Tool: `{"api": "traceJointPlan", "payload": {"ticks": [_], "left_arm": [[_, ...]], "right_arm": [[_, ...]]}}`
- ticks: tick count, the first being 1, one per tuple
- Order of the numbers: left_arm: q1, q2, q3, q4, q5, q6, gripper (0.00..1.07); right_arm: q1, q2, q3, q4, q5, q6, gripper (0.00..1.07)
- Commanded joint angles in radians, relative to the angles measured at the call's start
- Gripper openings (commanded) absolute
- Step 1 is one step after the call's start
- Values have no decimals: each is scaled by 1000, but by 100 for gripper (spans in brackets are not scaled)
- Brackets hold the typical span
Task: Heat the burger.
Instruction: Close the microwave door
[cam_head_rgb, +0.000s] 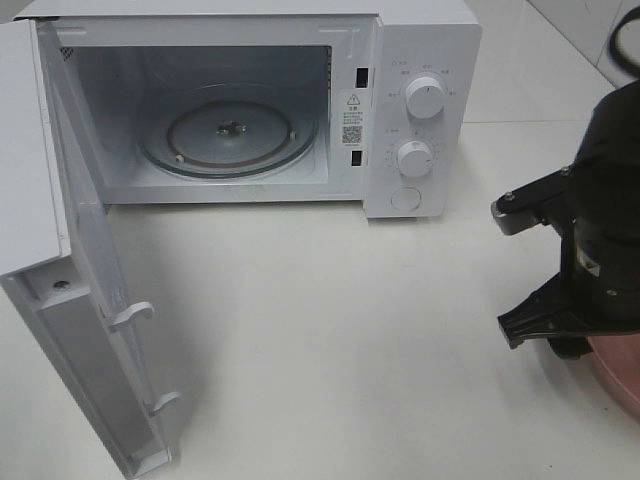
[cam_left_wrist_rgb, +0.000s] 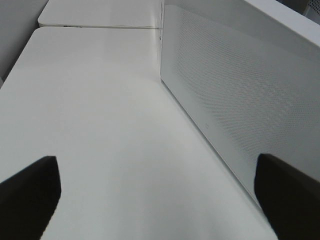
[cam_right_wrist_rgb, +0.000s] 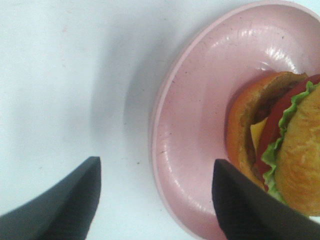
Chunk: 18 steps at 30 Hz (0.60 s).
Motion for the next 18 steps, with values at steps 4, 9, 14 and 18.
{"api": "traceJointPlan", "payload": {"ticks": [4,9,14,18], "left_arm": [[3,-19,3,-7,-5,1,98],[3,-19,3,-7,-5,1,98],[3,-19,3,-7,-5,1,98],[3,-19,3,-7,-5,1,98]], "right_arm": [[-3,-265,-3,134,19,-269,66],[-3,-419,-3,184,38,-372,73],[-3,-645,-3,261,98,-471,82],[-3,-786,-2,264,150,-496,80]]}}
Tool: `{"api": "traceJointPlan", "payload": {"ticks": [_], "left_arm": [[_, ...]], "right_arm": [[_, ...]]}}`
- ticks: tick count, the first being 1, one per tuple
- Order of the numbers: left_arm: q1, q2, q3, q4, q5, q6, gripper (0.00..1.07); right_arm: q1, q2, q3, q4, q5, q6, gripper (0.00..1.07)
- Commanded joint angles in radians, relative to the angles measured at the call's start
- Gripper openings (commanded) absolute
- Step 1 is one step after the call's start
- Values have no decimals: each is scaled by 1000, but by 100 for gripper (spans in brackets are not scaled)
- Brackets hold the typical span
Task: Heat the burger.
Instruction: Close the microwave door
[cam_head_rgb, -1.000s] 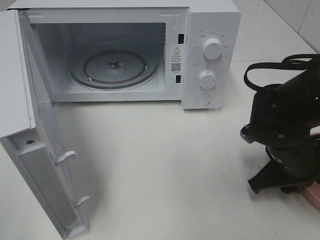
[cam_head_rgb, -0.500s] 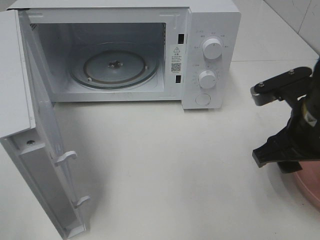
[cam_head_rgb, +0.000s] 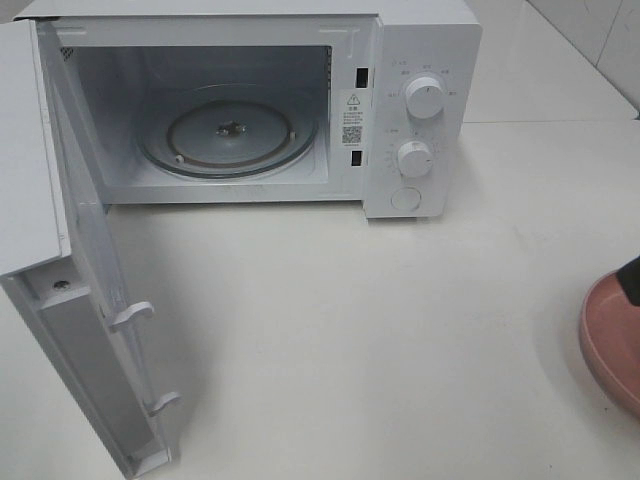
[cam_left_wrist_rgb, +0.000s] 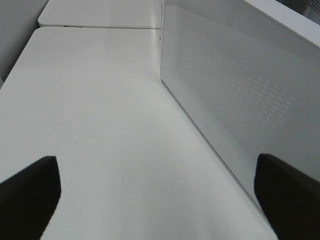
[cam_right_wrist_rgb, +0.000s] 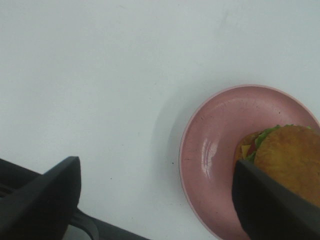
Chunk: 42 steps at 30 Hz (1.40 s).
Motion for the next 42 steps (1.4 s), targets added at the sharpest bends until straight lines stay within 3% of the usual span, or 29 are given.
{"api": "traceJointPlan", "payload": {"ticks": [1,10,23,26,30,42], "left_arm": [[3,-19,3,-7,-5,1,98],[3,-19,3,-7,-5,1,98],[3,-19,3,-7,-5,1,98],[3,-19,3,-7,-5,1,98],[3,-19,3,-7,-5,1,98],[3,-19,3,-7,-5,1,98]], "right_arm": [[-3,-117,-2,1,57,-32,80],[-3,-309,-2,2,171,-25,76],[-11,-441,12,-8,244,-11,76],[-58,-470,57,-17,223,-11,76],[-204,-518,149,-22,157,-39,76],[-419,-714,211,90,32,-115,76]]}}
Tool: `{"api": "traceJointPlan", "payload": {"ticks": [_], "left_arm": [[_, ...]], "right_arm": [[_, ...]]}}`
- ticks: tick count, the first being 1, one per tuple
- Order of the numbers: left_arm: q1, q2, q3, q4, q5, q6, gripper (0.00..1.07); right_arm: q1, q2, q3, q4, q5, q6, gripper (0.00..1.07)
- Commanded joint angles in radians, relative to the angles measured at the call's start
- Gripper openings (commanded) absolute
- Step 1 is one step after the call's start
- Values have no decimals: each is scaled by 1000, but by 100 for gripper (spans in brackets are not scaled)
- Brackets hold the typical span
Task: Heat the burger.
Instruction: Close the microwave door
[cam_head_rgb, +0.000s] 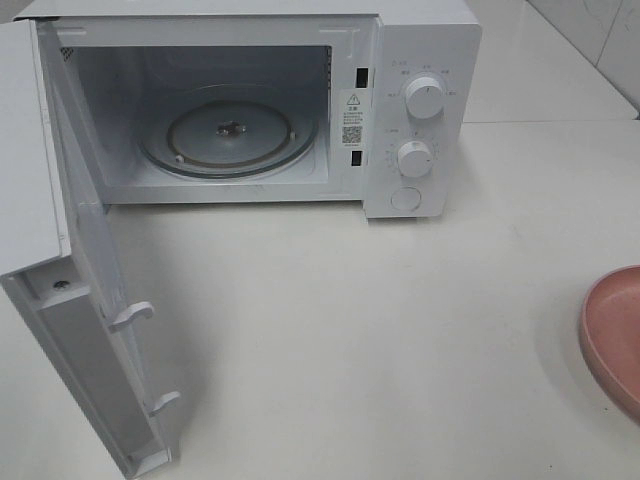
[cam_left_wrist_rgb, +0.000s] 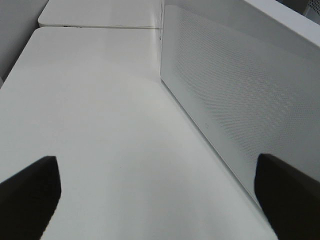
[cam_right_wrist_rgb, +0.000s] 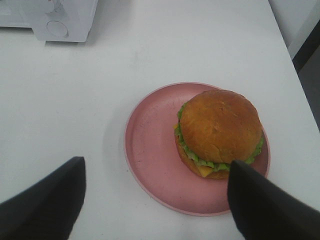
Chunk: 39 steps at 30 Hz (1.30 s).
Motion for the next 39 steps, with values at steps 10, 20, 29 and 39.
{"api": "traceJointPlan", "payload": {"ticks": [10,20,29,39], "left_arm": [[3,-19,3,-9,-5,1,98],[2,-15,3,-8,-5,1,98],[2,-15,3,-8,-5,1,98],[2,-15,3,-8,-5,1,98]], "right_arm": [[-166,-202,9,52,-21,-100,76],[-166,-202,9,54,-22,-105,76],[-166,-202,9,54,-22,-105,76],[-166,-202,9,54,-22,-105,76]]}}
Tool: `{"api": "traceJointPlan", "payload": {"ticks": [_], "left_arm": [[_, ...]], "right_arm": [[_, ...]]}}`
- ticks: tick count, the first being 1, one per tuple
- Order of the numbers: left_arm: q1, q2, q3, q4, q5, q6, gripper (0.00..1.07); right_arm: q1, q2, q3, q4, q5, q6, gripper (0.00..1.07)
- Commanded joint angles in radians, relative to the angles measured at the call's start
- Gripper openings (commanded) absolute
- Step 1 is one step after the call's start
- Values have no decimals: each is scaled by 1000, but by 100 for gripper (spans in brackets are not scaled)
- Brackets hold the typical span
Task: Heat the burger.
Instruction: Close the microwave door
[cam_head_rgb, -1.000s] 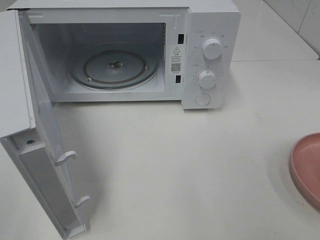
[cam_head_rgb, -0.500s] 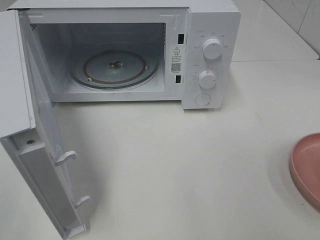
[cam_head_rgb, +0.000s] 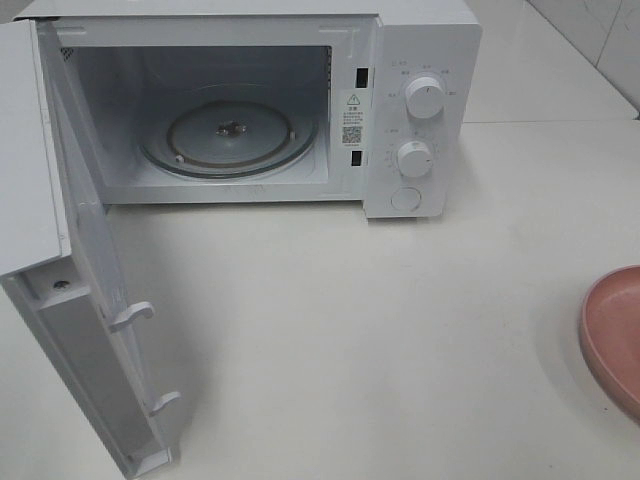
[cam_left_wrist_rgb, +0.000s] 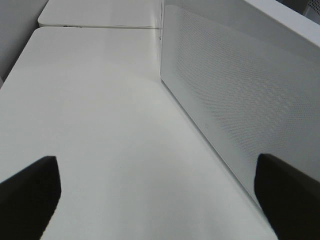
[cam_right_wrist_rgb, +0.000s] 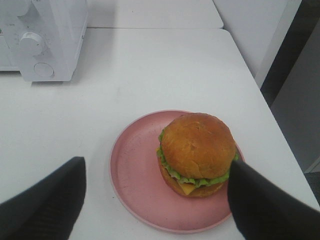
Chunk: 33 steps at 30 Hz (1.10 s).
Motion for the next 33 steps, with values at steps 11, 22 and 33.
{"api": "traceJointPlan", "payload": {"ticks": [11,22,33], "left_arm": [[2,-15,3,-8,-5,1,98],[2,-15,3,-8,-5,1,98],[2,14,-29,-8,-22,-21,96]], "right_arm": [[-6,-25,2,-1,-14,-8,76],[-6,-25,2,-1,-14,-8,76],[-6,-25,2,-1,-14,-8,76]]}}
